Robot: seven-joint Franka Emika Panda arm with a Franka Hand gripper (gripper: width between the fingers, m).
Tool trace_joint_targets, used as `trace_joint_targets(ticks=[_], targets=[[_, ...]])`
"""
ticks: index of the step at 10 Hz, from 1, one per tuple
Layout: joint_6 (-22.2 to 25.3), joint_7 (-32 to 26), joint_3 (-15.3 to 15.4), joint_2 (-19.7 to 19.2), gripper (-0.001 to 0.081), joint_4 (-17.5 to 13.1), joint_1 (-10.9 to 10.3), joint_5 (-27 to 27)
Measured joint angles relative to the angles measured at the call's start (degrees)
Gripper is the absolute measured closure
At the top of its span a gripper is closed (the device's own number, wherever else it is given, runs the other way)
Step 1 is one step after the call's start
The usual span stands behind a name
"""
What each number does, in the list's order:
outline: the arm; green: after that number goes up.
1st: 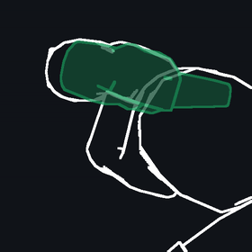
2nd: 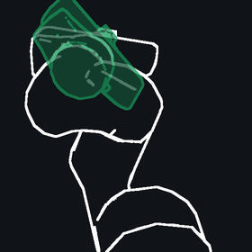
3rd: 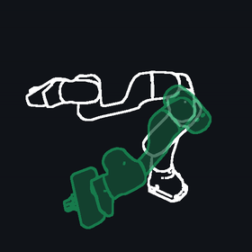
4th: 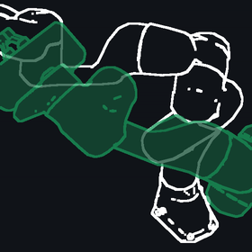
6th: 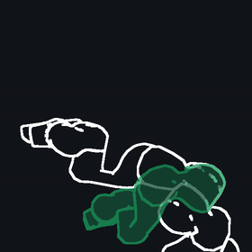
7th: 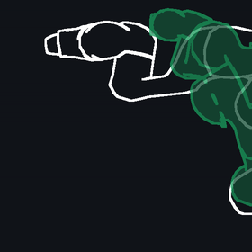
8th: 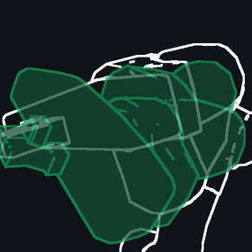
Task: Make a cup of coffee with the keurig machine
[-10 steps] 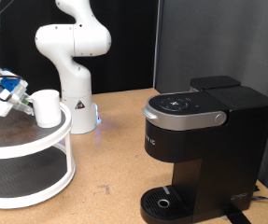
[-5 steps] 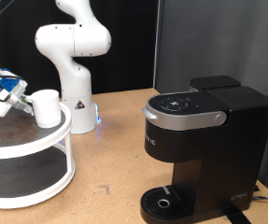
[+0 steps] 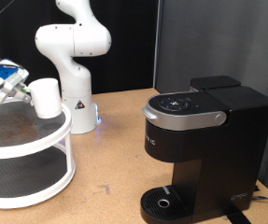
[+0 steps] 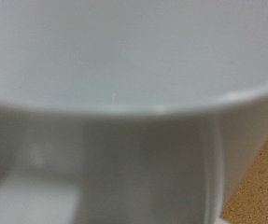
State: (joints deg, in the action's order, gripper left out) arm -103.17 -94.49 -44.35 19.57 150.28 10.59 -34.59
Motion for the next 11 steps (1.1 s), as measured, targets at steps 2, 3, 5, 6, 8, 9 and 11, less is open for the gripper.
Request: trace_joint_targets(ticks=[2, 3, 5, 6, 8, 9, 11], targets=[[-1.12, 3.53, 2.70, 2.47, 0.0743, 0.07, -0.15, -1.35], [-1.07, 3.52, 2.57, 2.37, 0.0743, 0.15, -0.10, -1.30], [-4.69, 5.94, 4.00, 2.80, 0.0743, 1.92, -0.27, -6.05], [-9.05, 7.41, 6.21, 3.72, 0.0743, 3.81, -0.68, -10.84], [-17.23, 11.31, 11.49, 5.49, 0.0743, 6.32, -2.19, -18.69], [-20.00, 12.59, 13.82, 5.98, 0.0743, 6.84, -3.25, -21.70], [-23.25, 13.23, 17.64, 6.45, 0.0743, 7.19, -5.66, -26.15]])
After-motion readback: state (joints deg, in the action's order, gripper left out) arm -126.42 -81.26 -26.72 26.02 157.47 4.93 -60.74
